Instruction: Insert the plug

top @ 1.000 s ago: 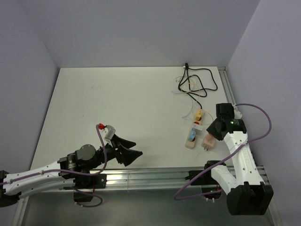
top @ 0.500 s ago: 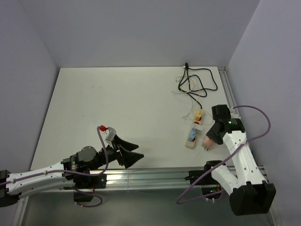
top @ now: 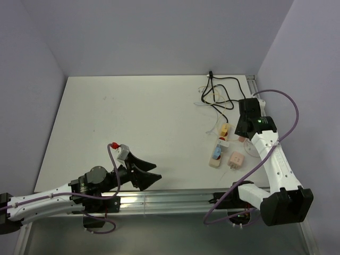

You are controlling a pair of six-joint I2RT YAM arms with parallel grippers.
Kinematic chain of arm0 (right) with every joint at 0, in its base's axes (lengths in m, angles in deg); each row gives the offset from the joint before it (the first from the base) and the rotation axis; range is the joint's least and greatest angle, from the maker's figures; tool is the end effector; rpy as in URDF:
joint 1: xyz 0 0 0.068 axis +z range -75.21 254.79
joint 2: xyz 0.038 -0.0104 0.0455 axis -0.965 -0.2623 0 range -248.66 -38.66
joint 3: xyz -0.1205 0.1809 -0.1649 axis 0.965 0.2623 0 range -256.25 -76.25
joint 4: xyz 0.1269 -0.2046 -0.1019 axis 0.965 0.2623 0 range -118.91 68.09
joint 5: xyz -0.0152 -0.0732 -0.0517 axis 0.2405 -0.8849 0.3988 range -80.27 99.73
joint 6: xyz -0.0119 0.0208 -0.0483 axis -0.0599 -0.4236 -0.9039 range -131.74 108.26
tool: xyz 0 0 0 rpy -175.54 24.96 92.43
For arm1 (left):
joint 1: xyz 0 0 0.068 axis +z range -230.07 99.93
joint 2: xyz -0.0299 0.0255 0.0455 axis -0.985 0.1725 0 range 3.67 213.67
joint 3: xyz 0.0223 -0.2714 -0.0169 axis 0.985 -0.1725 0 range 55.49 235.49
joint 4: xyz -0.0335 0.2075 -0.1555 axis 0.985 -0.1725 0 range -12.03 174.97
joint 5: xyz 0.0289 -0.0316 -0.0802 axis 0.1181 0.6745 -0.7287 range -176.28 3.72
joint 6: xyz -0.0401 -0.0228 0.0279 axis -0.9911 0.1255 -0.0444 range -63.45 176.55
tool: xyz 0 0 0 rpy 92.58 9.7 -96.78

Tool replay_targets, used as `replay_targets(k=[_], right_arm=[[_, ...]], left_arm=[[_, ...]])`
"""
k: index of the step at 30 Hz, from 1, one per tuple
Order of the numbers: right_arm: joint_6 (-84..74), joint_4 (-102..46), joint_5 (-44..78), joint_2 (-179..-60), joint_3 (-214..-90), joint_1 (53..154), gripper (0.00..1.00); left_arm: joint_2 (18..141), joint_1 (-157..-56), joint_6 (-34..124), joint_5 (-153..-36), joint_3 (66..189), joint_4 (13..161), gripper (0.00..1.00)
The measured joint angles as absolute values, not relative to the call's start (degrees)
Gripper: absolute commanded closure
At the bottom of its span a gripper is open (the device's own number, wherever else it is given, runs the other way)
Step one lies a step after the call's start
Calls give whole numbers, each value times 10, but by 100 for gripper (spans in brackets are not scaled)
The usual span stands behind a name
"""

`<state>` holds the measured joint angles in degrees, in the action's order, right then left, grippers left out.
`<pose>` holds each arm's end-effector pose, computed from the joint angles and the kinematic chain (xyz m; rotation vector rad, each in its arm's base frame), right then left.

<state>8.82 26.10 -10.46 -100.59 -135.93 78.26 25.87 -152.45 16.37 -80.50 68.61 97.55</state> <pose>0.2014 -0.0001 0.3065 0.5006 2.4523 -0.2823 0.0446 -0.1287 0.2406 0.3850 1.6638 -1.4602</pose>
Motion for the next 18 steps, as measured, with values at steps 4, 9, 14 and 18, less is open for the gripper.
replay_targets(k=[4,9,14,18], right_arm=[[-5,200,-105,-1015,-1322,784,100],[-63,197,-85,-1004,-1309,784,100],[-74,210,-49,-972,-1318,784,100],[22,239,-50,-984,-1355,784,100]], left_arm=[[243,-1524,163,-804,685,975,19],[225,-1524,162,-804,675,970,19],[226,-1524,162,-804,674,965,18],[233,-1524,162,-804,674,965,19]])
